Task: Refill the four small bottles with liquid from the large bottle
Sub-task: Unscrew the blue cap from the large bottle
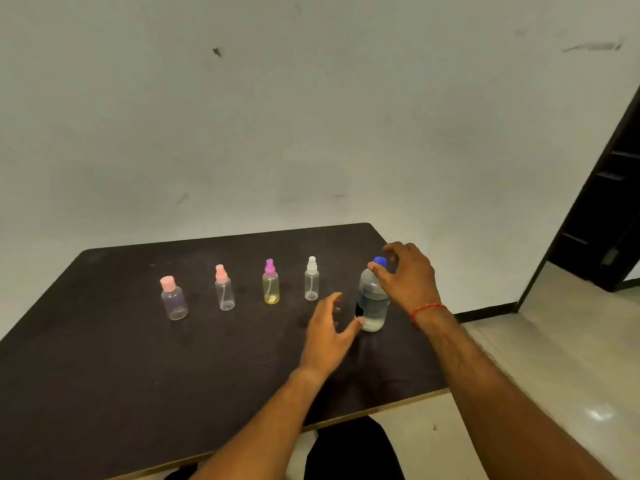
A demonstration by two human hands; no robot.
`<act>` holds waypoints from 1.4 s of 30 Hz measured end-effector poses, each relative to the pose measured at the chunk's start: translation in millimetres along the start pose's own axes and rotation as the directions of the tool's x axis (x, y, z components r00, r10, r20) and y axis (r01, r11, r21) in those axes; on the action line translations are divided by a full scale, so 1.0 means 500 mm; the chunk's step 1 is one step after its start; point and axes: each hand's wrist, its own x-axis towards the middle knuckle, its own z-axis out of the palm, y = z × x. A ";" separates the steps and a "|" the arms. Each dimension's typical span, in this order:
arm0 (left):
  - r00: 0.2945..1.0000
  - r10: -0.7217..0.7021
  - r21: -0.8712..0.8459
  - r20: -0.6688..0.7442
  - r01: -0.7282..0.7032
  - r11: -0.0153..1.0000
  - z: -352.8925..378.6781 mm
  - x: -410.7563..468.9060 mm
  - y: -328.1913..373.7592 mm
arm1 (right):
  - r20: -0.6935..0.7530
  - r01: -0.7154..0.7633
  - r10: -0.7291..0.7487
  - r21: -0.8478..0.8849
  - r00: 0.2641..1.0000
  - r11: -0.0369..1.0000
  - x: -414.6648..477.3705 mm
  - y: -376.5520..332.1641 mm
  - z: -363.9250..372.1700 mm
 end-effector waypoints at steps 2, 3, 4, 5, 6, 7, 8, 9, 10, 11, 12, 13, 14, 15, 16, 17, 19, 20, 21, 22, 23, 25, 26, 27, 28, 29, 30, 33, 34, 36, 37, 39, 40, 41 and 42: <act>0.998 -0.049 -0.001 0.041 0.049 0.999 0.032 0.014 0.003 | 0.062 -0.020 0.021 -0.013 0.998 1.000 0.015 0.002 0.002; 0.996 -0.073 -0.012 0.059 0.074 0.997 0.047 0.019 0.001 | 0.085 -0.020 0.023 -0.031 0.996 0.999 0.021 0.005 0.005; 0.992 -0.099 -0.021 0.080 0.101 0.995 0.058 0.024 0.003 | 0.102 -0.027 0.031 -0.044 0.994 0.999 0.023 0.004 0.006; 0.991 -0.103 -0.030 0.086 0.106 0.994 0.071 0.034 -0.001 | 0.109 -0.037 0.042 -0.044 0.993 0.998 0.029 0.007 0.009; 0.989 -0.110 -0.030 0.098 0.114 0.993 0.078 0.040 0.003 | 0.109 -0.046 0.050 -0.041 0.993 0.998 0.033 0.007 0.010; 0.989 -0.105 -0.037 0.103 0.109 0.993 0.085 0.047 0.001 | 0.110 -0.051 0.054 -0.035 0.992 0.998 0.038 0.008 0.010; 0.989 -0.091 -0.037 0.118 0.096 0.995 0.087 0.051 0.004 | 0.108 -0.047 0.051 -0.038 0.993 0.998 0.040 0.008 0.010; 0.990 -0.083 -0.038 0.116 0.088 0.995 0.090 0.053 0.005 | 0.114 -0.052 0.055 -0.034 0.992 0.998 0.041 0.010 0.010; 0.991 -0.076 -0.039 0.108 0.081 0.996 0.091 0.056 0.006 | 0.119 -0.049 0.053 -0.029 0.991 0.998 0.042 0.011 0.012; 0.993 -0.062 -0.042 0.098 0.066 0.997 0.093 0.059 0.003 | 0.129 -0.041 0.044 -0.027 0.991 0.999 0.043 0.012 0.013; 0.995 -0.050 -0.043 0.091 0.054 0.998 0.093 0.062 0.001 | 0.142 -0.022 0.026 -0.030 0.990 0.999 0.044 0.013 0.013; 0.995 -0.044 -0.050 0.090 0.048 0.998 0.094 0.064 -0.003 | 0.157 -0.002 0.007 -0.032 0.988 0.999 0.046 0.014 0.013; 0.996 -0.038 -0.056 0.086 0.043 0.997 0.095 0.064 -0.004 | 0.172 0.018 -0.013 -0.032 0.985 0.999 0.048 0.015 0.011; 0.996 -0.033 -0.059 0.084 0.038 0.998 0.095 0.065 -0.006 | 0.192 0.031 -0.025 -0.027 0.981 0.999 0.051 0.017 0.010; 0.997 -0.022 -0.061 0.080 0.027 0.998 0.095 0.064 -0.006 | 0.217 0.034 -0.030 -0.014 0.976 0.999 0.053 0.019 0.008; 0.997 -0.017 -0.063 0.075 0.022 0.998 0.096 0.063 -0.006 | 0.240 0.032 -0.032 0.007 0.970 0.999 0.053 0.020 0.006; 0.998 -0.009 -0.061 0.067 0.013 0.998 0.096 0.061 -0.004 | 0.263 0.015 -0.031 0.064 0.964 0.998 0.051 0.019 0.002; 0.998 -0.010 -0.061 0.065 0.014 0.998 0.095 0.060 -0.001 | 0.261 0.011 -0.033 0.086 0.965 0.996 0.050 0.017 0.001; 0.998 -0.011 -0.059 0.067 0.015 0.998 0.095 0.059 0.001 | 0.250 0.007 -0.028 0.085 0.968 0.996 0.050 0.016 0.002; 0.998 -0.010 -0.055 0.067 0.014 0.998 0.093 0.058 0.002 | 0.227 -0.003 -0.012 0.062 0.974 0.998 0.051 0.014 0.004; 0.998 -0.009 -0.050 0.065 0.012 0.999 0.092 0.058 0.004 | 0.197 -0.021 0.014 0.034 0.980 0.999 0.053 0.012 0.005; 0.998 -0.008 -0.047 0.064 0.011 0.999 0.091 0.057 0.006 | 0.157 -0.046 0.048 -0.014 0.986 0.999 0.056 0.010 0.005; 0.998 -0.007 -0.044 0.063 0.010 0.999 0.091 0.056 0.007 | 0.162 -0.039 0.043 -0.028 0.986 0.999 0.056 0.008 0.004; 0.998 -0.006 -0.042 0.063 0.009 0.999 0.091 0.056 0.007 | 0.181 -0.020 0.026 -0.035 0.983 0.999 0.056 0.007 0.003; 0.998 -0.005 -0.040 0.063 0.007 0.999 0.091 0.056 0.008 | 0.207 0.003 0.004 -0.030 0.978 1.000 0.055 0.008 0.001; 0.998 -0.005 -0.037 0.063 0.008 0.999 0.091 0.056 0.007 | 0.228 0.020 -0.017 -0.010 0.974 1.000 0.055 0.008 0.000; 0.998 -0.005 -0.035 0.063 0.007 0.999 0.092 0.056 0.007 | 0.246 0.022 -0.027 0.021 0.969 1.000 0.053 0.009 -0.002; 0.998 -0.010 -0.031 0.066 0.012 0.999 0.092 0.055 0.007 | 0.276 0.001 -0.037 0.131 0.961 0.991 0.047 0.009 -0.008; 0.998 -0.010 -0.027 0.069 0.012 1.000 0.092 0.055 0.009 | 0.259 0.004 -0.040 0.137 0.965 0.991 0.046 0.010 -0.006; 0.997 -0.009 -0.020 0.075 0.011 1.000 0.091 0.056 0.010 | 0.203 -0.007 -0.014 0.099 0.979 0.995 0.045 0.011 -0.003; 0.997 -0.010 -0.020 0.078 0.012 1.000 0.090 0.056 0.009 | 0.181 -0.022 0.010 0.064 0.983 0.998 0.046 0.011 -0.001; 0.997 -0.009 -0.021 0.076 0.011 1.000 0.090 0.056 0.008 | 0.170 -0.034 0.033 0.007 0.985 0.999 0.047 0.011 0.002; 0.997 -0.008 -0.020 0.074 0.010 1.000 0.090 0.056 0.008 | 0.178 -0.027 0.026 0.003 0.984 1.000 0.048 0.013 0.004; 0.997 -0.008 -0.020 0.074 0.010 1.000 0.090 0.056 0.007 | 0.193 -0.011 0.009 0.011 0.981 1.000 0.048 0.015 0.005; 0.997 -0.009 -0.020 0.075 0.011 1.000 0.090 0.056 0.008 | 0.215 0.006 -0.011 0.022 0.977 1.000 0.049 0.017 0.005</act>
